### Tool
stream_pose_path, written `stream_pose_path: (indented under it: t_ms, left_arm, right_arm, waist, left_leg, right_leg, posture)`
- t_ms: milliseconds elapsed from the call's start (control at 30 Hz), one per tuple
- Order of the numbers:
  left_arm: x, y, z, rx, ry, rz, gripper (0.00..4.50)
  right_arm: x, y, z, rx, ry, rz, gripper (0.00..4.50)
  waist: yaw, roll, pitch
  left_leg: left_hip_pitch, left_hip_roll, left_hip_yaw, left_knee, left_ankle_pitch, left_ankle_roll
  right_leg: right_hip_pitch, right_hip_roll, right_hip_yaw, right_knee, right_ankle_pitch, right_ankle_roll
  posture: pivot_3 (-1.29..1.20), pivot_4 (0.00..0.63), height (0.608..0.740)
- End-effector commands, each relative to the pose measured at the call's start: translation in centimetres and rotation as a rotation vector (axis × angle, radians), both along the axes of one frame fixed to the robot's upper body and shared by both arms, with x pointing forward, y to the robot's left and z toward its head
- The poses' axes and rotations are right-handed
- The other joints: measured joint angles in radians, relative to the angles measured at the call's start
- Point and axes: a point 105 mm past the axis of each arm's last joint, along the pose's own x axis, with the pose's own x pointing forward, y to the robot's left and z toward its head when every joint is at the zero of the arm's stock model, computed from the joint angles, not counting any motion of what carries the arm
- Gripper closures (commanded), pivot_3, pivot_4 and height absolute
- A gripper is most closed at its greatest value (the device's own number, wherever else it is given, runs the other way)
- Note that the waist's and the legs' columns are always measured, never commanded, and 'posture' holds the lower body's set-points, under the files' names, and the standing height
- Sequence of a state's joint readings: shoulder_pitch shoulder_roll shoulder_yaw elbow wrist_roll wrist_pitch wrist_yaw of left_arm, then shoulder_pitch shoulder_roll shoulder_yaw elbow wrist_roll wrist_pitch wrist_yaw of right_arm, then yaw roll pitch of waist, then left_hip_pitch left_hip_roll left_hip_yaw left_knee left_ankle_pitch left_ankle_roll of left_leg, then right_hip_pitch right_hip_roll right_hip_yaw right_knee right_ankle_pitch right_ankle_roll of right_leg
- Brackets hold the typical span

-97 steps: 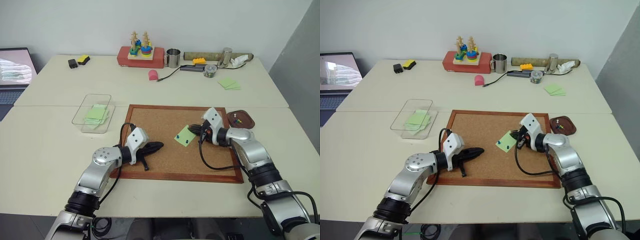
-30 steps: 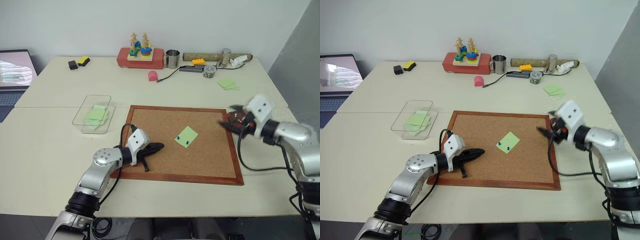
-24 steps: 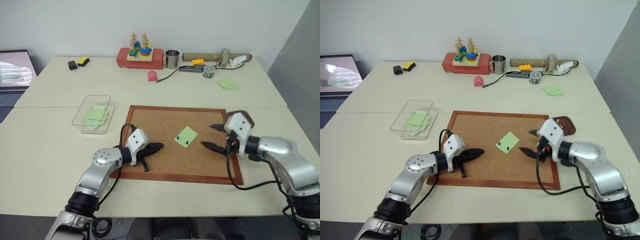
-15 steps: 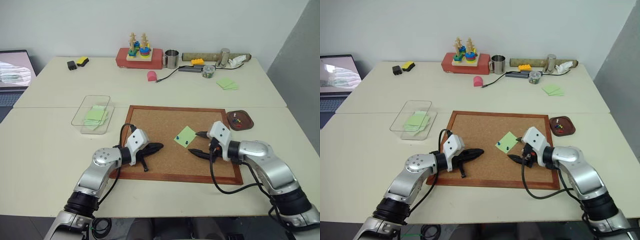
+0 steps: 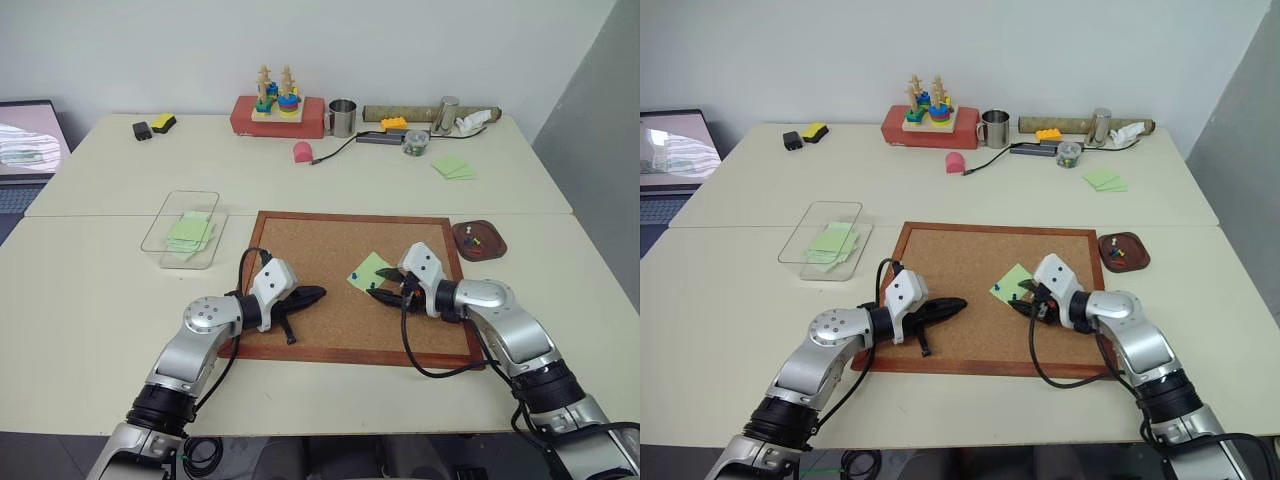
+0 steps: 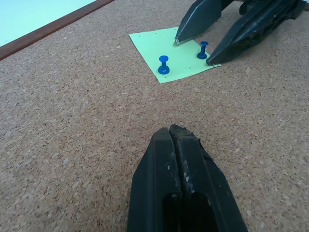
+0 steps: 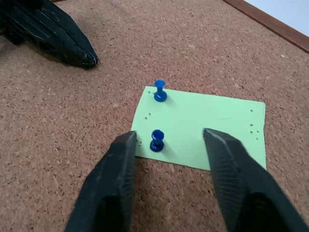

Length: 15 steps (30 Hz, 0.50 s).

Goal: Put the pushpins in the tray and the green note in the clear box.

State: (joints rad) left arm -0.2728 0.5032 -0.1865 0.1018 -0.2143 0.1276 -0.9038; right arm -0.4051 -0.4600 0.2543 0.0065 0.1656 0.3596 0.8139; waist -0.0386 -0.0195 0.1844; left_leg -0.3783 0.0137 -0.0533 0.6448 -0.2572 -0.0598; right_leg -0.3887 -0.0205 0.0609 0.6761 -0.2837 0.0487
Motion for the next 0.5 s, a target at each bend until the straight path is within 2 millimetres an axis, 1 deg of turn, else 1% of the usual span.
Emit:
stream_pose_path:
  t_ms: [33,67,133,167,200,333,500]
  left_arm:
    - [-1.3,0.9,-3.4,0.086,0.118,0.010,4.50]
    - [-1.3,0.9,-3.4,0.087,0.119,0.009,4.50]
    - [-1.3,0.9,-3.4,0.089,0.120,0.007,4.50]
    - [-1.3,0.9,-3.5,0.090,0.120,0.007,4.50]
    - [-1.3,0.9,-3.5,0.091,0.120,0.007,4.50]
    - [-1.3,0.9,-3.6,0.093,0.121,0.007,4.50]
    - [-1.3,0.8,-3.8,0.100,0.123,0.007,4.50]
  right_arm:
    - [0.0,0.1,0.5,0.007,-0.032,0.013,3.34]
    - [0.0,0.0,0.5,0.006,-0.033,0.013,3.51]
    - [-0.1,-0.1,0.6,0.006,-0.033,0.014,4.03]
    - [-0.1,-0.2,0.6,0.006,-0.033,0.016,4.15]
    - [-0.2,-0.2,0.7,0.005,-0.036,0.023,4.40]
    - [-0.6,0.0,1.5,0.028,-0.049,0.046,4.40]
    - [-1.1,0.7,3.4,0.085,-0.084,0.082,4.40]
  waist:
    - [0.000,0.000,0.000]
    - [0.000,0.000,0.000]
    - [0.000,0.000,0.000]
    - [-0.001,0.000,0.000]
    - [-0.001,0.000,0.000]
    - [-0.001,0.000,0.000]
    - [0.000,0.000,0.000]
  left_leg:
    - [0.000,0.000,0.000,0.000,0.000,0.000]
    - [0.000,0.000,0.000,0.000,0.000,0.000]
    - [0.000,0.000,0.000,0.000,0.000,0.000]
    - [0.000,0.000,0.000,0.000,0.000,0.000]
    - [0.000,0.000,0.000,0.000,0.000,0.000]
    - [0.000,0.000,0.000,0.000,0.000,0.000]
    - [0.000,0.000,0.000,0.000,0.000,0.000]
  right_leg:
    - [0.000,0.000,0.000,0.000,0.000,0.000]
    - [0.000,0.000,0.000,0.000,0.000,0.000]
    - [0.000,0.000,0.000,0.000,0.000,0.000]
    - [0.000,0.000,0.000,0.000,0.000,0.000]
    - [0.000,0.000,0.000,0.000,0.000,0.000]
    - [0.000,0.000,0.000,0.000,0.000,0.000]
    - [0.000,0.000,0.000,0.000,0.000,0.000]
  posture:
    - [0.00,0.150,0.740]
    - [0.00,0.150,0.740]
    - [0.00,0.150,0.740]
    - [0.00,0.150,0.740]
    - [0.00,0.150,0.740]
    - [0.00,0.150,0.740]
    - [0.00,0.150,0.740]
